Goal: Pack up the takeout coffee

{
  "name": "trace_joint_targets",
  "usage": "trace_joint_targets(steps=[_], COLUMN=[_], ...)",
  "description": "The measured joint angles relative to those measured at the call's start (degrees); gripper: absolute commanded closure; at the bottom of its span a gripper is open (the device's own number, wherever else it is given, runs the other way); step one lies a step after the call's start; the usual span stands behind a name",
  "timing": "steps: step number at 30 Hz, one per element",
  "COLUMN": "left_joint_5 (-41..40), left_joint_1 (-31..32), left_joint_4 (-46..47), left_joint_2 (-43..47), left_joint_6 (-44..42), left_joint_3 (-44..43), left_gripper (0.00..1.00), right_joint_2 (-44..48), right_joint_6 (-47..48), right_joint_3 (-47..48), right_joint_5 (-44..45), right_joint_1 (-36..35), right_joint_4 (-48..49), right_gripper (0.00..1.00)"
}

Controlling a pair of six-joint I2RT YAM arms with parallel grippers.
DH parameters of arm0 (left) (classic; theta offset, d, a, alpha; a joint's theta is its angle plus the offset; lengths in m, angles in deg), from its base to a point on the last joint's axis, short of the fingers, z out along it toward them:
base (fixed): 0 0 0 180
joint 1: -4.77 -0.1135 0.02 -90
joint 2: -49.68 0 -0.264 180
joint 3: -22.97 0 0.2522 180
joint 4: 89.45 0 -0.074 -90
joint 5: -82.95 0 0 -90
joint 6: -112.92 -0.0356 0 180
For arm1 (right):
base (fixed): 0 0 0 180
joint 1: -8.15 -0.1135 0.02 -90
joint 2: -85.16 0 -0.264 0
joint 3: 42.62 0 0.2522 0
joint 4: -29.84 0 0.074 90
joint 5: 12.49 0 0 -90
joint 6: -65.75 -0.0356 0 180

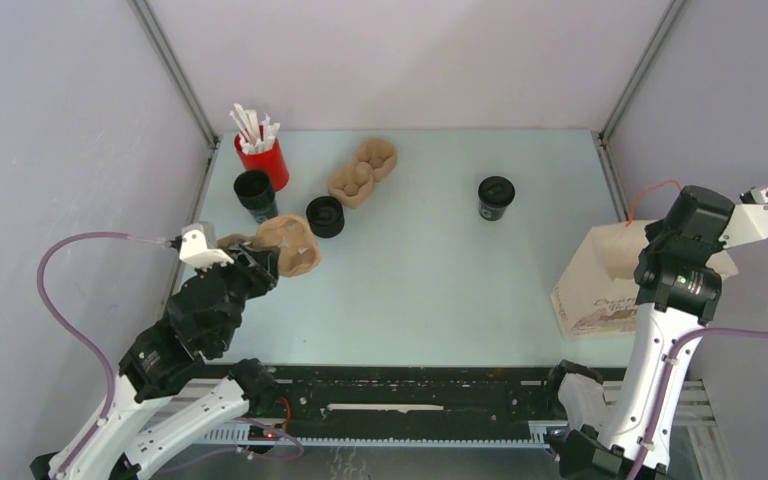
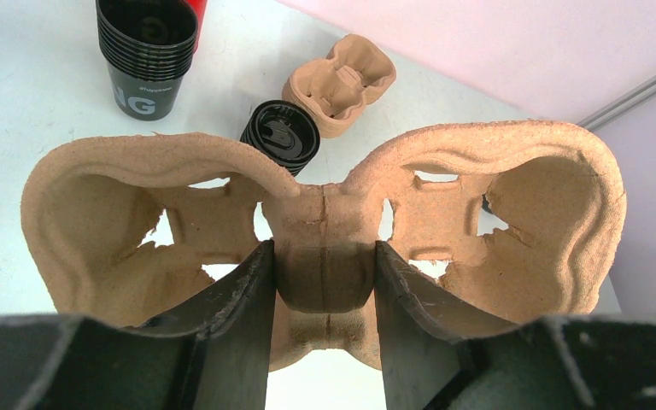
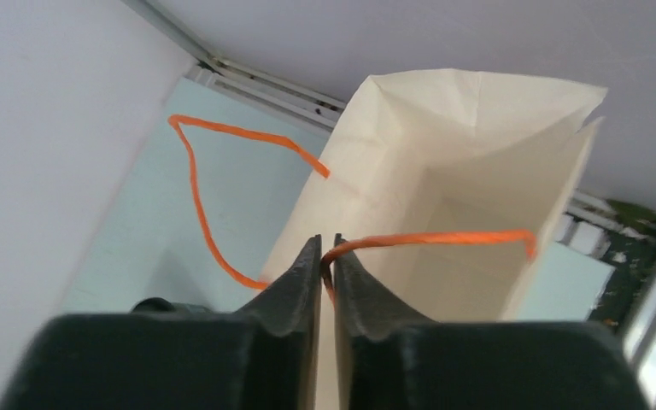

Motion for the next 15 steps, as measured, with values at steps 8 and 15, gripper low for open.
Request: trace_joint_targets(steps=[8,15], left_joint_5=[-0.1,0.4], left_joint_1=[0.0,0.0], left_joint_4=[-1.7,-2.3], left_joint_2=[0.9,3.6], left_joint_6=[0.0,-0.5], left_joint_3=[0.0,0.0], left_gripper=[0.59,0.59], right_joint_2=[2.1,2.0], right_joint_6=[8.7,18.3], right_joint_3=[-2.6,0.0], right_joint_5=[-13.2,-33.8], right_joint_1=[-2.1,-23.6], right_joint_4=[7.0,7.6], right_gripper=[1.00,1.00])
